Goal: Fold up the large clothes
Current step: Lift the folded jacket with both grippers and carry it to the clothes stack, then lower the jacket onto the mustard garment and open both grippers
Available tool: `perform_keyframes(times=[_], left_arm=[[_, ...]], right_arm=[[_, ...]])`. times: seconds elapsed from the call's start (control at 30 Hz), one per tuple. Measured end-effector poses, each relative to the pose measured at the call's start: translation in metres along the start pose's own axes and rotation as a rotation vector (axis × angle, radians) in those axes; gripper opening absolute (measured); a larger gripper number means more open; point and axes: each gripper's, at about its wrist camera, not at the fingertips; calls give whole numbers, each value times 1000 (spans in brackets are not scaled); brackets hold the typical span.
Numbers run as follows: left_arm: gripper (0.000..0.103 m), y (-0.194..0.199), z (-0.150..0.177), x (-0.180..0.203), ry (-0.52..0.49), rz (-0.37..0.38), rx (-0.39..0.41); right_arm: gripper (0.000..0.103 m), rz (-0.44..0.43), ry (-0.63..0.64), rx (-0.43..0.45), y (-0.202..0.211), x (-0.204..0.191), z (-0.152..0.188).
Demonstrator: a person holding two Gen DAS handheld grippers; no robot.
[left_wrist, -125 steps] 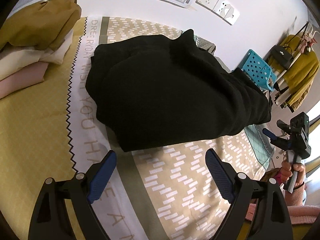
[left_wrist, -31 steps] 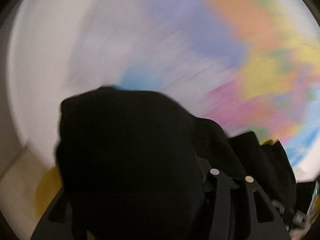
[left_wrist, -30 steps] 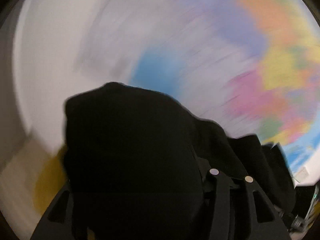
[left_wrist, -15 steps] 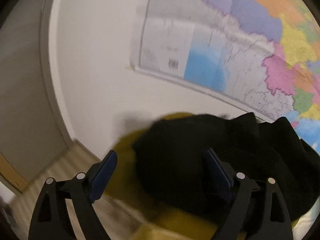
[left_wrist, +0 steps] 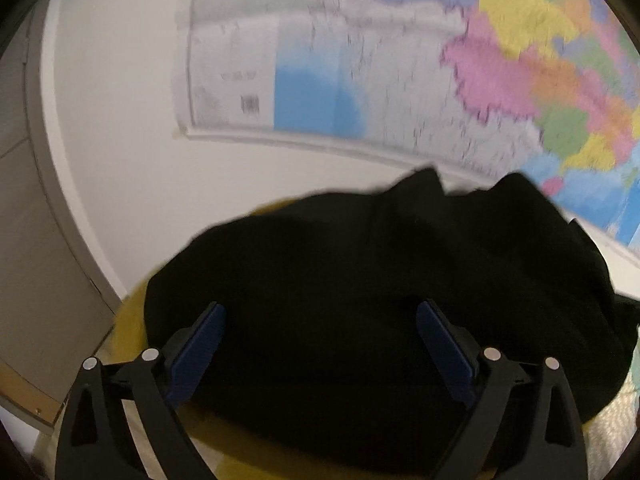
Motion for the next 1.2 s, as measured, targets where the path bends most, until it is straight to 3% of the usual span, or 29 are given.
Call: perform_keyframes(times=[0.1, 0.2, 0.27, 0.47, 0.63, 1.2], left_arm=[[95, -1, 5, 4, -16, -34, -4], [95, 15, 6, 14, -24, -44, 29], [96, 28, 10, 20, -21, -46, 56], [96, 64, 31, 49, -69, -51, 132], [96, 83, 47, 66, -74, -63, 176], [96, 102, 90, 89, -53, -85, 156]], right_arm=[[45, -41, -45, -1, 5, 12, 15], [57, 19, 13, 39, 24, 0, 17], [71, 66, 50, 65, 36, -10, 20], [80, 160, 174, 114, 51, -35, 36], [94, 199, 213, 130, 52, -45, 41], [97, 252, 270, 131, 52, -63, 65]])
Point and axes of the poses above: each gripper's, at about its wrist camera, not at the fingertips, and y roughly against the way its jaws point, x to its right, z to its underside, and after that the axes turned 8 degrees about y, right-handed
